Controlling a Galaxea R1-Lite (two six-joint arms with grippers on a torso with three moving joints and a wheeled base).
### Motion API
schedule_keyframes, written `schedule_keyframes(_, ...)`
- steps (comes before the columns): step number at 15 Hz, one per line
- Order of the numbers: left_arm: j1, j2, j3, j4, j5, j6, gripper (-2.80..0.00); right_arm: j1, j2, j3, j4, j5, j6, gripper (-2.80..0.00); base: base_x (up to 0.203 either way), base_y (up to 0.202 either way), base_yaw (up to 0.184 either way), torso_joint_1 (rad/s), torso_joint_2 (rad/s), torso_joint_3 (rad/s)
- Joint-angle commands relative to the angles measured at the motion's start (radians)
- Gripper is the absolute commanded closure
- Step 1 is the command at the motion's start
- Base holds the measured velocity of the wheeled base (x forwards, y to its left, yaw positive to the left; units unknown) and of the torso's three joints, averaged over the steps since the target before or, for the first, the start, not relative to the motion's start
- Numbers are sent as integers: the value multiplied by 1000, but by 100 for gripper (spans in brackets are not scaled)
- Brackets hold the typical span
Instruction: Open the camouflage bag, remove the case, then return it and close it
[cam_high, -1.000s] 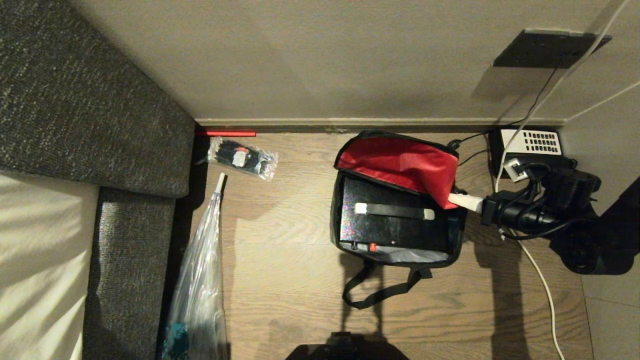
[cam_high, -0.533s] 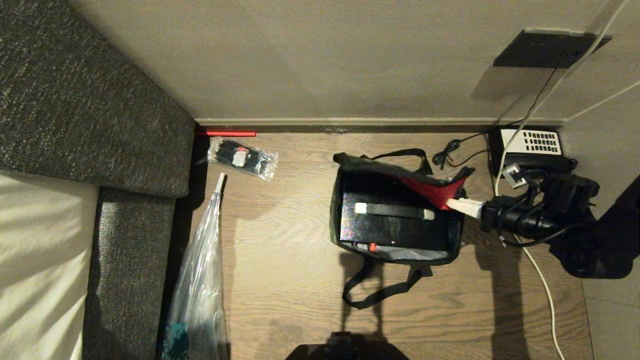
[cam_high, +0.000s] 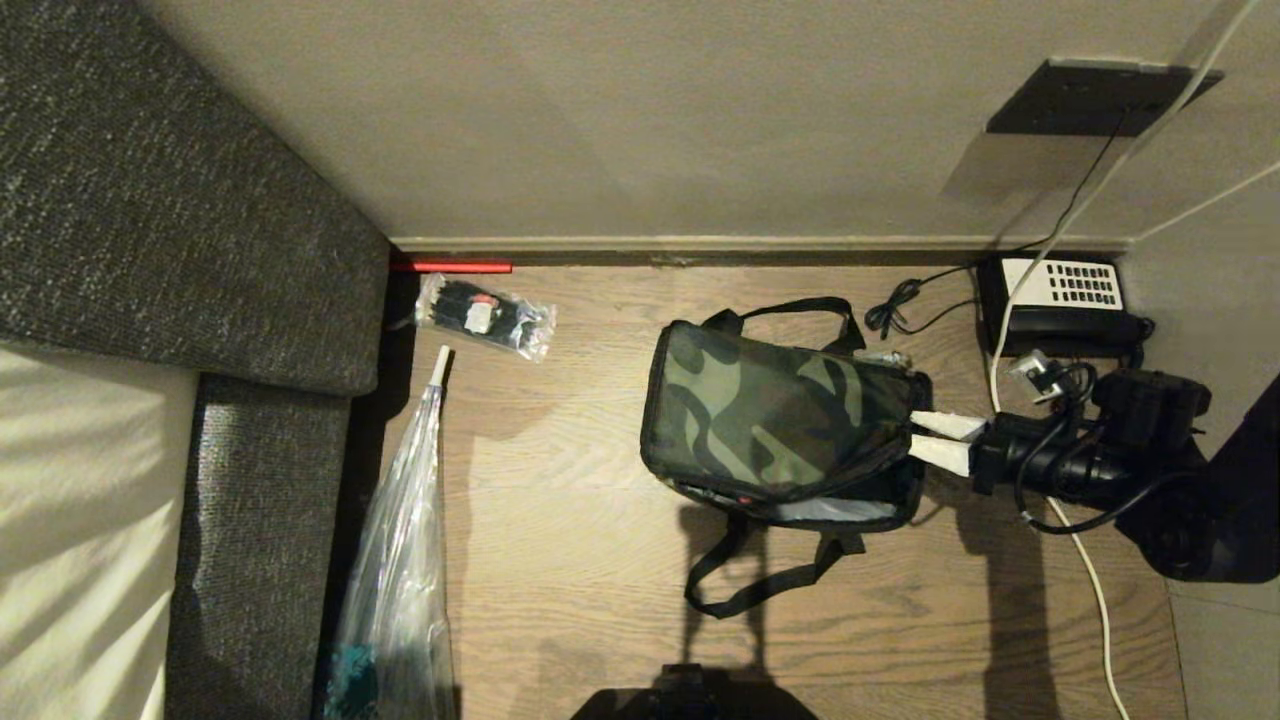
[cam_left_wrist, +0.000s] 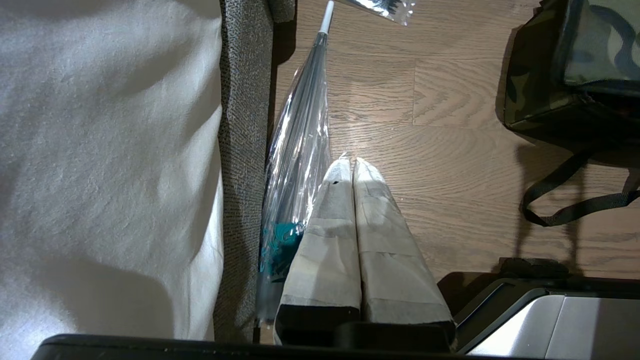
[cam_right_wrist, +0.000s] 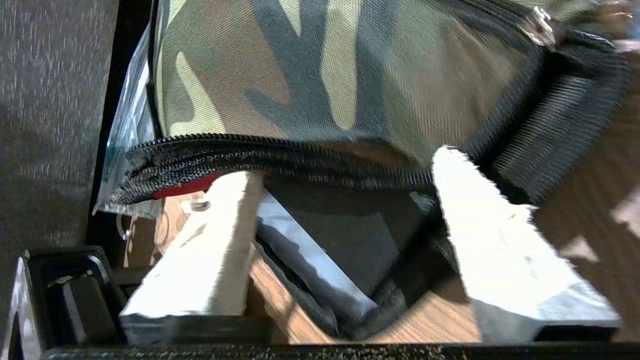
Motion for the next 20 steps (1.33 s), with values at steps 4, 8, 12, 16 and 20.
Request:
schedule_keyframes(4,0,1,3,0,-1,0,0,-219,-155,61,38,176,-7,-280,0,0,0,0,0,0)
schedule_keyframes(8,0,1,2,0,0,0,0,-359,-302,72,115,287,1,-280,0,0,0,0,0,0)
schedule_keyframes(12,0,1,2,0,0,0,0,-324,-436,30,396,275,24,-280,0,0,0,0,0,0)
schedule_keyframes(16,0,1,2,0,0,0,0,-260,-665,-17,766,242,88,0,0,0,0,0,0,0)
schedule_keyframes(20,0,1,3,0,0,0,0,-248,-870,-17,999,3,93,0,0,0,0,0,0,0)
